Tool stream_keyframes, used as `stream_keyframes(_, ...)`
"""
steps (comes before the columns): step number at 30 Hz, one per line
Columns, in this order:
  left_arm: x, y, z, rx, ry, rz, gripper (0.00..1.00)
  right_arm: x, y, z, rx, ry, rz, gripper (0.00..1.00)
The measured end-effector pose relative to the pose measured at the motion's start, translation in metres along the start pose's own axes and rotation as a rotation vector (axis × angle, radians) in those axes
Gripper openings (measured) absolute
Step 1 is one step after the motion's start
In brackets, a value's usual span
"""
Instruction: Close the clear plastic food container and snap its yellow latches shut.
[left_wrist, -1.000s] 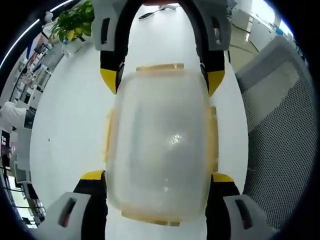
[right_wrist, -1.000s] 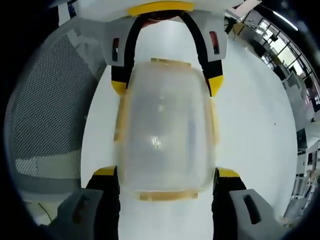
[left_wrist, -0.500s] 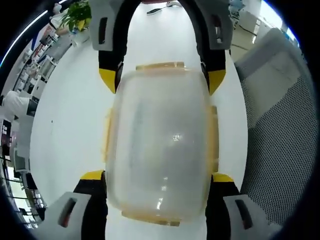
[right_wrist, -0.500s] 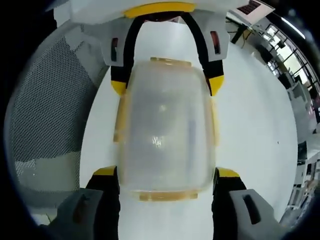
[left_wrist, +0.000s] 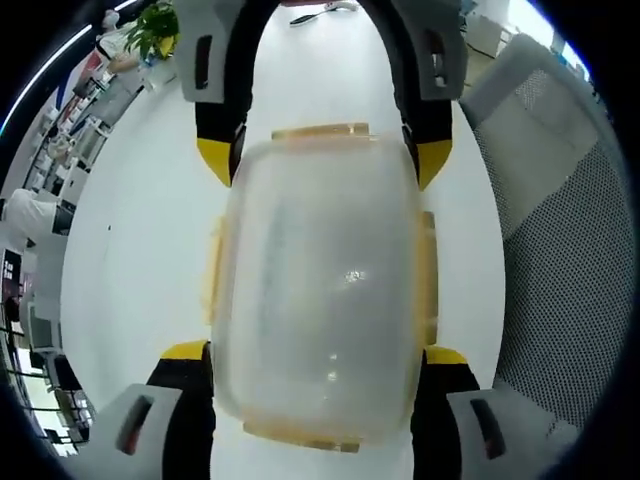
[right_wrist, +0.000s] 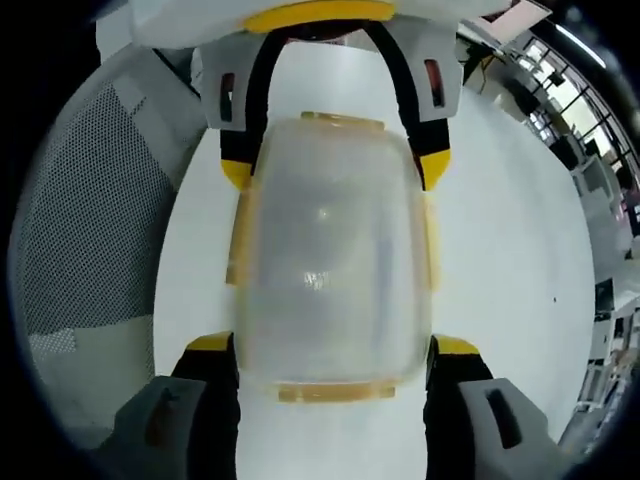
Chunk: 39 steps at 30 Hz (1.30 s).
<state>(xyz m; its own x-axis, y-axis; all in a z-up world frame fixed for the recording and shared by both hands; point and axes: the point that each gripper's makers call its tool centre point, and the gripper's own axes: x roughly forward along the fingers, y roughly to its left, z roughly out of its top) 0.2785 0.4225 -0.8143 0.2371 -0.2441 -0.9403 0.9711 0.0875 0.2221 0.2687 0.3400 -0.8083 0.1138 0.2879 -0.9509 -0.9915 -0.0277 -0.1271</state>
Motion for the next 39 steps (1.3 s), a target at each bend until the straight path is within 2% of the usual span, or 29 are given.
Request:
stream_keyframes(15,0.004,0.031,-0.010,0.032,-0.024,-0.010,0.79,0.007,-0.029,0.009,0.045,0.007,-0.015,0.73)
stream_keyframes(27,0.009,0.057,-0.011,0.022,-0.027,-0.007,0.79,0.010,-0.054,0.010,0.048,-0.028,-0.017,0.74)
stream_keyframes(39,0.016,0.086,-0.010,0.024,-0.042,-0.008,0.79,0.014,-0.082,0.010,0.053,0.008,-0.015,0.73)
